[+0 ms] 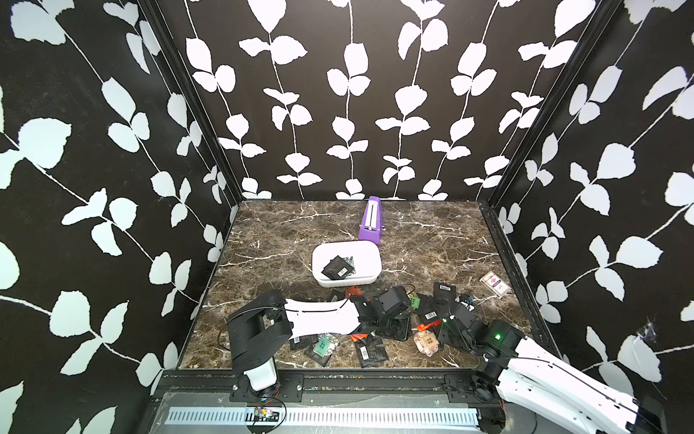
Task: Put the tea bags into the storage box
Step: Pick up the tea bag from the center of the board.
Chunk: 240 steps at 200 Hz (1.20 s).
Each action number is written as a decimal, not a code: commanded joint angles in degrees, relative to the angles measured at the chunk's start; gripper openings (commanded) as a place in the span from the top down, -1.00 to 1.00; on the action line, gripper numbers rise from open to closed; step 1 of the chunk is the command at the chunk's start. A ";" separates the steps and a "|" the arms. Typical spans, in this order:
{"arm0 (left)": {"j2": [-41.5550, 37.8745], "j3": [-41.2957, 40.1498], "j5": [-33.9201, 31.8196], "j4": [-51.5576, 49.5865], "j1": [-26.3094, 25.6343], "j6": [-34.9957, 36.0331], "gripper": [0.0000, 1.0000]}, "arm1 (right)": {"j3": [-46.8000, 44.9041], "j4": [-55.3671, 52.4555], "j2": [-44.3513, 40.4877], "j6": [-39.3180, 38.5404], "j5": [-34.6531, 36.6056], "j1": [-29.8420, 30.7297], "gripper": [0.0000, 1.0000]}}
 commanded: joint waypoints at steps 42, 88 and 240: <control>1.27 1.38 2.48 1.00 0.64 -1.26 0.65 | -4.84 3.34 0.41 2.37 -1.43 0.27 0.14; 0.92 0.43 2.23 1.00 1.05 -1.97 0.65 | -7.64 7.88 1.85 3.49 -2.81 0.19 0.20; -5.27 -5.63 -2.92 1.24 3.87 -3.20 0.67 | -5.67 12.48 5.15 2.12 -5.33 0.17 1.00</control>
